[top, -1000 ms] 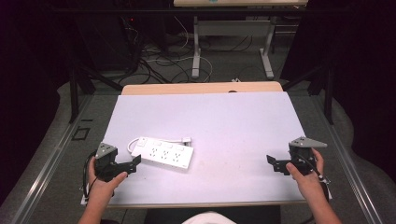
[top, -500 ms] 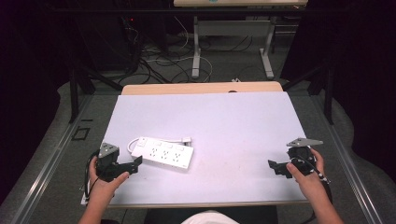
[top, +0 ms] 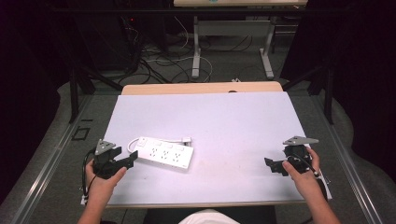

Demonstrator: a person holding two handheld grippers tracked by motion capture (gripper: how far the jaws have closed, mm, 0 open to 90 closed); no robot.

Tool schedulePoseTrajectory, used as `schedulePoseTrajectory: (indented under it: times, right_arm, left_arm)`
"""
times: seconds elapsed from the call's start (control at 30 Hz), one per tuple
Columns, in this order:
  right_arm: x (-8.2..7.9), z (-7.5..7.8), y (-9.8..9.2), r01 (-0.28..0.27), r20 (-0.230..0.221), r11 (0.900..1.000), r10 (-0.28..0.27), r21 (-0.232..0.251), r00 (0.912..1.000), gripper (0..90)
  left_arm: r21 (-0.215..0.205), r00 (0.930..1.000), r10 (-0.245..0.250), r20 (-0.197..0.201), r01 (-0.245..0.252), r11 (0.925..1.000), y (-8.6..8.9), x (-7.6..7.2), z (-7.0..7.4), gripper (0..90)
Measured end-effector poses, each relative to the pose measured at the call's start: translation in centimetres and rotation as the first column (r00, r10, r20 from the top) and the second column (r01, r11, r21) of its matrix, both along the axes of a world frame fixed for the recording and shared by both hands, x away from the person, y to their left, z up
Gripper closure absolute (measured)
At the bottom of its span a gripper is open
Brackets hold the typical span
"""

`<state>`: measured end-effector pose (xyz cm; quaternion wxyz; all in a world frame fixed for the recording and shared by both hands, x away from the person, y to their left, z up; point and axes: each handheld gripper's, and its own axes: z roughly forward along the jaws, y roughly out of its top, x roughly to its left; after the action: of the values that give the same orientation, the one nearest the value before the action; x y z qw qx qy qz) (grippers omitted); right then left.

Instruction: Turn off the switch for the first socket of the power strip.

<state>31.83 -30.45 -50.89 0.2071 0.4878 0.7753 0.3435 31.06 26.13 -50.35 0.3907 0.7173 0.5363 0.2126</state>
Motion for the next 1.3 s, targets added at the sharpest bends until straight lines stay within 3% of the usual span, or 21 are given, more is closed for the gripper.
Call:
schedulePoseTrajectory:
  times: [0.13, 0.33, 0.57, 1.3]
  right_arm:
    - [-0.3, 0.2, 0.2, -0.011, 0.022, 1.0, 0.011, -0.022, 0.9997, 2.6]
    - [-0.5, 0.5, 0.4, -0.007, 0.04, 1.0, 0.007, -0.01, 0.9992, 2.7]
    - [-0.2, 0.2, 0.5, -0.02, 0.029, 1.0, 0.02, -0.011, 0.9994, 3.0]
    - [-0.1, -0.2, 0.5, -0.025, 0.022, 1.0, 0.025, -0.007, 0.9994, 3.3]
  left_arm:
    - [-0.009, 0.9996, -0.029, 0.004, 0.029, 0.9995, -0.4, 0.3, 0.8, 39.8]
    - [-0.012, 0.9989, -0.046, 0.007, 0.046, 0.9989, -1.1, 1.2, 1.7, 42.6]
    - [0.009, 0.9988, -0.048, 0.007, 0.048, 0.9988, -1.7, 2.3, 2.4, 44.1]
    - [-0.031, 0.9949, -0.09, -0.046, 0.089, 0.9956, -5.1, 4.8, 3.9, 59.2]
